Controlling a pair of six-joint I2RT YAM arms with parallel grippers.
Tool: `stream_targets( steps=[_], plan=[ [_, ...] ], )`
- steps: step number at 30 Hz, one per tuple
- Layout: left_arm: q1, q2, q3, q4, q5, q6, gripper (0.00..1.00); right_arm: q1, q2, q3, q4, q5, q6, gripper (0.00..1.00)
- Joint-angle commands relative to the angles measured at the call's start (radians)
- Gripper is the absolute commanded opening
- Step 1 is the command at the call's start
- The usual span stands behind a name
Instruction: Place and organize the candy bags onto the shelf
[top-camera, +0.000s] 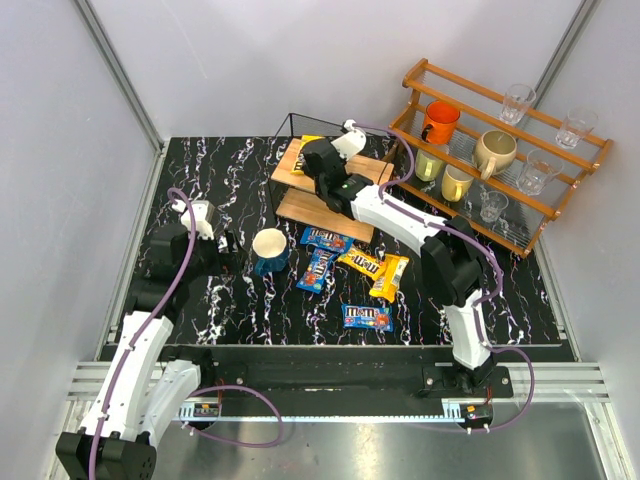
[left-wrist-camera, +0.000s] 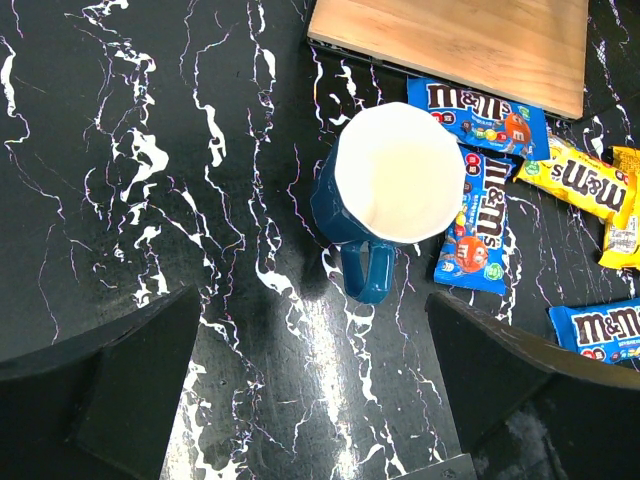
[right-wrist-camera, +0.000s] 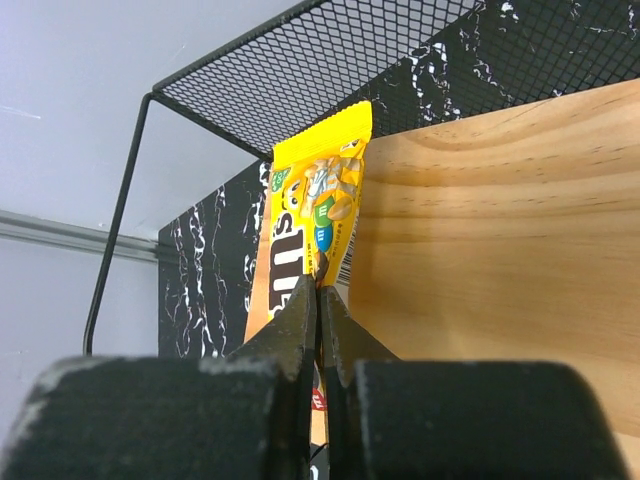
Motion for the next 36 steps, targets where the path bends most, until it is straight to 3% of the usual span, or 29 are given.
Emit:
stream_targets(
  steps=[1,23,28,36],
  plan=[
    [-0.006,-0.009,0.042,0.017,-0.001,0.001,0.99,0.011,0.012,0.040,0.019,0.060,0.041,0.00],
    [-0.026,-0.014,0.040,0.017,-0.013,-0.001,0.99,0.021,0.056,0.053,0.033,0.017,0.066,0.02],
    [-0.029,-0.015,0.040,0.017,-0.019,-0.001,0.99,0.022,0.046,0.043,0.041,0.028,0.061,0.16],
    [-0.033,-0.017,0.040,0.017,-0.024,-0.001,0.99,0.021,-0.028,-0.024,0.137,0.074,-0.024,0.46]
  ],
)
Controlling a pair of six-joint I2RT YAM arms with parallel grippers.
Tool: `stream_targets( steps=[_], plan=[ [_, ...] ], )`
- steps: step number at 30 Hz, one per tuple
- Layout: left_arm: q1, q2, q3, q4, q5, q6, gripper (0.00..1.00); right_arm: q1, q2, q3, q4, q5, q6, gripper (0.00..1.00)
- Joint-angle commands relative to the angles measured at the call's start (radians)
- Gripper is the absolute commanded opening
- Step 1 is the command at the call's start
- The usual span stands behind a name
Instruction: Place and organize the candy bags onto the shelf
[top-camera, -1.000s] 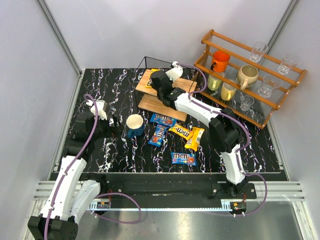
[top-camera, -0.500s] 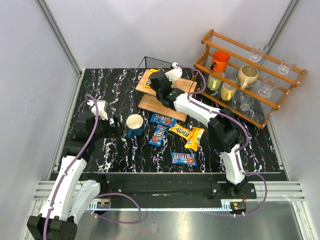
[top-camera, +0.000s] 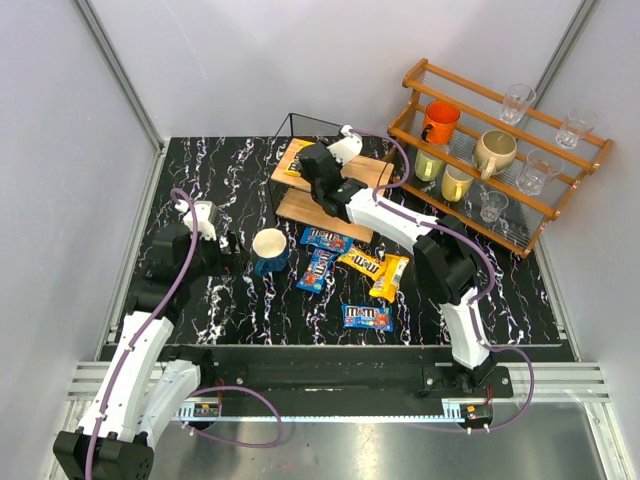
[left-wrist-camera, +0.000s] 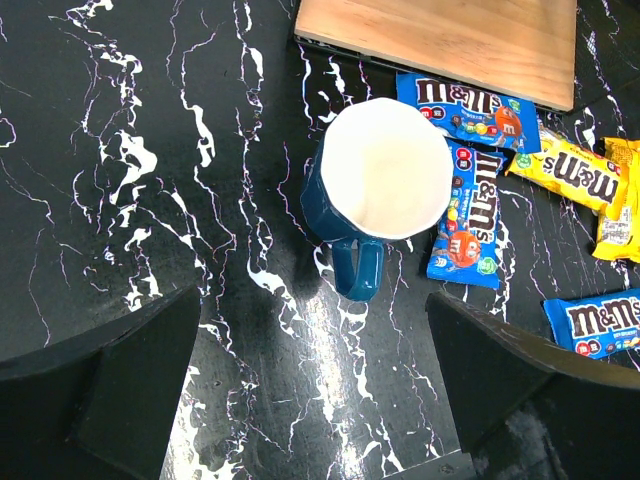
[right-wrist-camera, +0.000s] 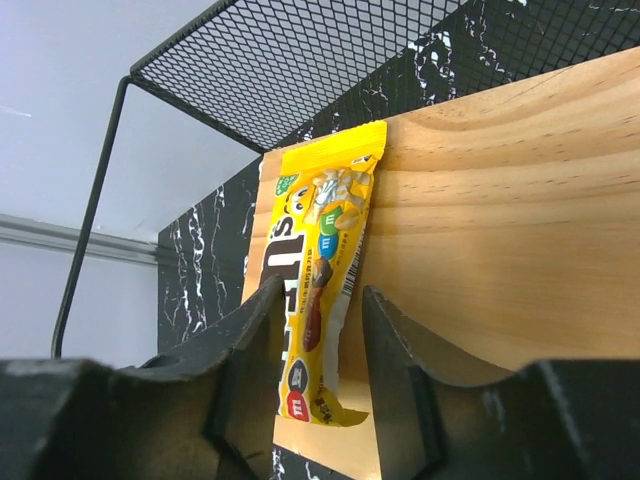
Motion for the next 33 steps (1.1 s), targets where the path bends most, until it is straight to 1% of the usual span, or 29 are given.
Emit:
stream_targets(
  steps=[1,3,9,12,13,14,15,17,18,19,21,22,23,25,26,27,29,30,33],
  plan=[
    [-0.008,-0.016,0.038,0.017,-0.021,-0.001,0.99,0.012,-0.083,-0.033,0.116,0.057,-0.076,0.48],
    [-0.009,-0.016,0.040,0.017,-0.024,-0.001,0.99,0.012,-0.110,-0.054,0.144,0.059,-0.119,0.52],
    [-0.011,-0.014,0.040,0.013,-0.032,-0.002,0.99,0.012,-0.222,-0.146,0.248,0.034,-0.257,0.55],
    [-0.012,-0.013,0.037,0.013,-0.032,-0.005,0.99,0.012,-0.290,-0.205,0.306,-0.067,-0.390,0.56],
    [-0.012,-0.013,0.038,0.013,-0.032,-0.005,0.99,0.011,-0.329,-0.235,0.309,-0.152,-0.466,0.57],
    [-0.014,-0.013,0.038,0.013,-0.035,-0.005,0.99,0.011,-0.353,-0.251,0.306,-0.192,-0.499,0.58],
    [-0.017,-0.014,0.038,0.013,-0.038,-0.007,0.99,0.012,-0.406,-0.290,0.256,-0.252,-0.531,0.60],
    [-0.017,-0.014,0.038,0.013,-0.042,-0.008,0.99,0.012,-0.510,-0.399,0.247,-0.323,-0.568,0.68],
    [-0.019,-0.014,0.038,0.013,-0.044,-0.008,0.99,0.012,-0.549,-0.442,0.239,-0.344,-0.585,0.69],
    [-0.019,-0.016,0.038,0.014,-0.046,-0.008,0.99,0.012,-0.627,-0.520,0.230,-0.381,-0.606,0.69],
    [-0.022,-0.013,0.037,0.013,-0.044,-0.008,0.99,0.012,-0.705,-0.629,0.189,-0.410,-0.628,0.73],
    [-0.022,-0.010,0.038,0.013,-0.042,-0.007,0.99,0.012,-0.777,-0.660,0.169,-0.435,-0.646,0.76],
    [-0.022,-0.008,0.037,0.013,-0.039,-0.008,0.99,0.012,-0.814,-0.691,0.123,-0.440,-0.649,0.82],
    [-0.023,-0.002,0.038,0.013,-0.038,-0.008,0.99,0.012,-0.921,-0.784,0.086,-0.431,-0.646,0.86],
    [-0.023,-0.001,0.038,0.013,-0.038,-0.010,0.99,0.012,-0.954,-0.815,0.058,-0.426,-0.645,0.91],
    [-0.023,-0.002,0.038,0.013,-0.036,-0.010,0.99,0.011,-1.013,-0.873,0.050,-0.415,-0.628,0.93],
    [-0.023,-0.001,0.038,0.014,-0.036,-0.011,0.99,0.011,-1.063,-0.930,-0.015,-0.379,-0.608,1.00],
    [-0.023,-0.002,0.038,0.013,-0.035,-0.013,0.99,0.011,-1.100,-0.980,-0.031,-0.340,-0.582,1.00],
    [-0.025,-0.002,0.038,0.013,-0.032,-0.016,0.99,0.008,-1.137,-1.062,-0.065,-0.294,-0.525,1.00]
  ],
)
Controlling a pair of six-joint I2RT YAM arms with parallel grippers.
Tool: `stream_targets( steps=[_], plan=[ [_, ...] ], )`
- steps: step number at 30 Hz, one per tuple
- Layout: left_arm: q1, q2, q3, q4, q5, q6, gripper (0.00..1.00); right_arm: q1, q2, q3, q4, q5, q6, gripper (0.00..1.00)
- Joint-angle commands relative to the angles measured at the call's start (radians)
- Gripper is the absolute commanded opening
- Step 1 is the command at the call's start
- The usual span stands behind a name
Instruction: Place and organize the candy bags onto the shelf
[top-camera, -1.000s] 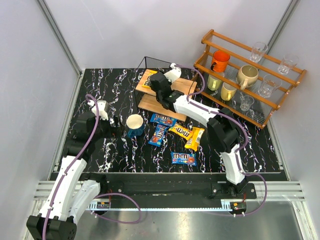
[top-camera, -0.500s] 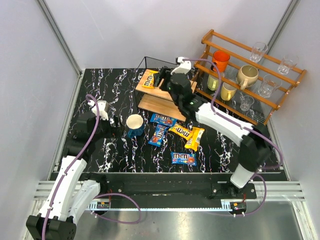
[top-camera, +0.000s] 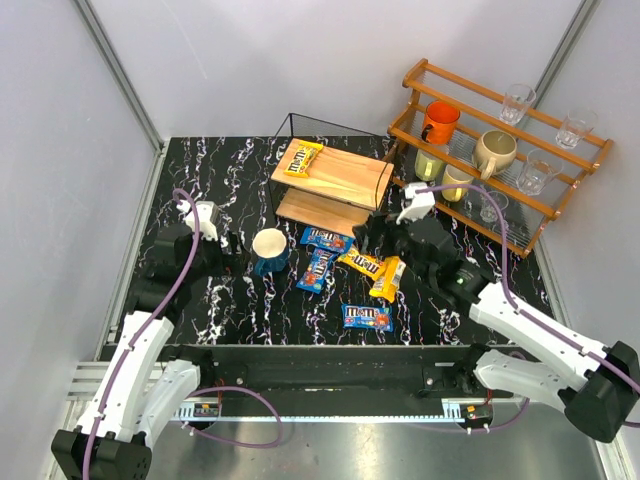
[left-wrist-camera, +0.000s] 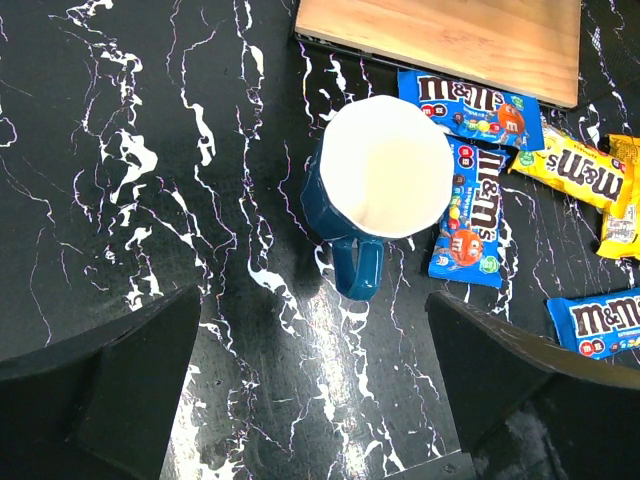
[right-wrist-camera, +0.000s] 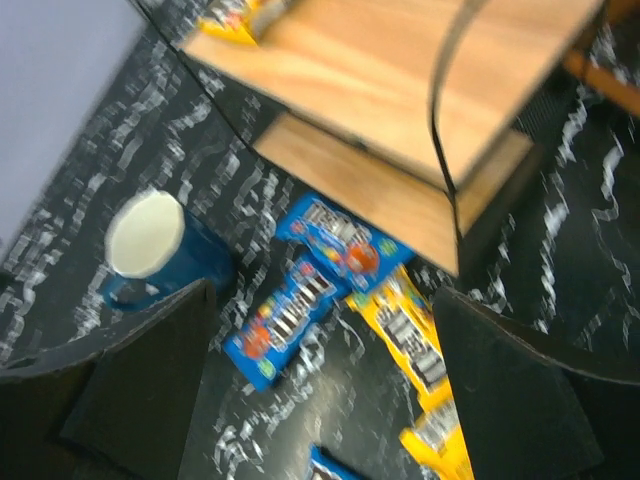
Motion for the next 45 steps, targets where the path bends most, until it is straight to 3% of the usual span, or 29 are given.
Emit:
stream_targets(
  steps=[1,5,16,21,33,45],
  plan=[
    [-0.006,-0.004,0.038,0.014,-0.005,-0.015,0.99,0.002,-0.036,-0.103,-0.087,0.085,0.080,1.00],
    [-0.006,0.008,0.040,0.015,0.002,-0.013,0.99,-0.032,0.008,-0.164,-0.061,0.079,0.134,1.00],
    [-0.011,0.013,0.038,0.015,0.004,-0.010,0.99,-0.220,0.166,-0.249,0.187,-0.336,0.050,1.00],
    [-0.014,0.014,0.037,0.015,0.004,-0.009,0.99,-0.257,0.244,-0.240,0.232,-0.458,0.011,0.91],
    [-0.020,0.016,0.038,0.015,-0.004,-0.007,0.99,-0.346,0.421,-0.229,0.370,-0.537,0.033,0.84],
    [-0.024,0.021,0.035,0.014,-0.010,-0.007,0.99,-0.380,0.580,-0.161,0.401,-0.610,0.024,0.70]
  ],
)
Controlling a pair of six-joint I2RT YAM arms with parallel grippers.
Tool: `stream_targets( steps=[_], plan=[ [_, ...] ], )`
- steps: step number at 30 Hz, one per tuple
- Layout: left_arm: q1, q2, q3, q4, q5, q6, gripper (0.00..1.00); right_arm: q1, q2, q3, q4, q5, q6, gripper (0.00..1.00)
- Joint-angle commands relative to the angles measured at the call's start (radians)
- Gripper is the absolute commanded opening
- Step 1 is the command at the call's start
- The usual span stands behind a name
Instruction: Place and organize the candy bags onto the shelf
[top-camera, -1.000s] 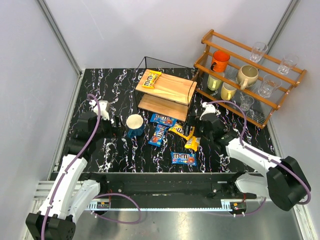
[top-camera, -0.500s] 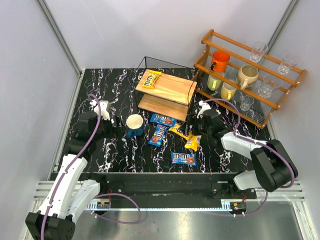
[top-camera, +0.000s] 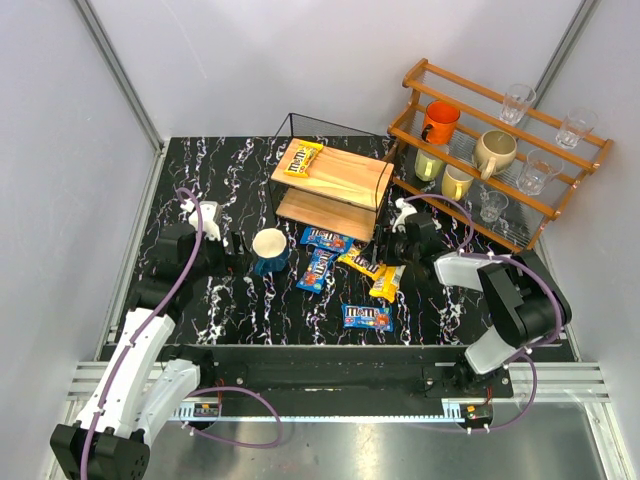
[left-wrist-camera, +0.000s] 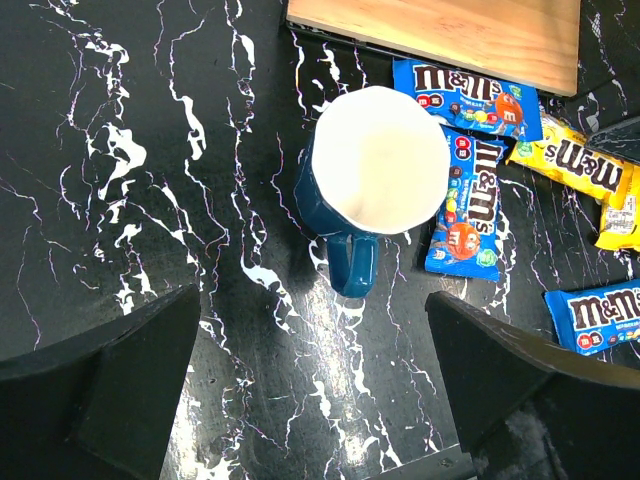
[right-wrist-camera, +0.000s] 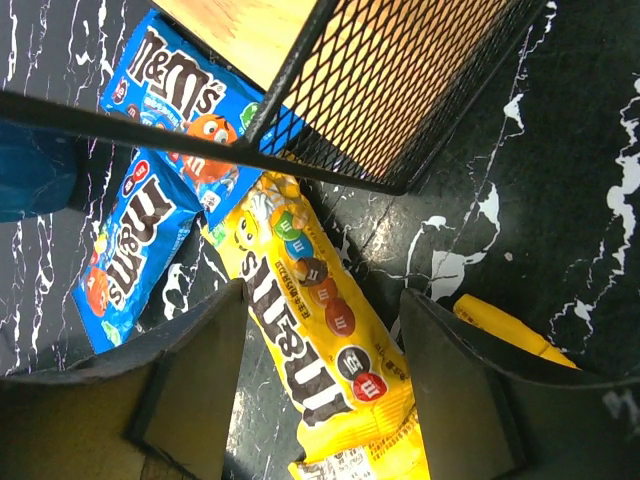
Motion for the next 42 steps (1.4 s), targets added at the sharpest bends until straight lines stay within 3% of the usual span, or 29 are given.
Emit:
stream_targets(
  steps=[1,18,34,42],
  plan=[
    [-0.005,0.000,0.037,0.014,-0.011,-0.004,0.99,-0.007,0.040,0.042,0.061,-0.045,-0.007,0.70],
    [-0.010,0.013,0.037,0.016,0.000,-0.004,0.99,-0.007,-0.075,-0.072,0.019,-0.070,0.023,0.73],
    [-0.010,0.019,0.037,0.014,0.011,-0.002,0.99,-0.003,-0.110,-0.113,0.054,-0.185,0.072,0.67],
    [-0.011,0.025,0.038,0.014,0.014,-0.001,0.99,0.104,-0.093,-0.089,0.019,-0.133,0.080,0.62]
  ],
)
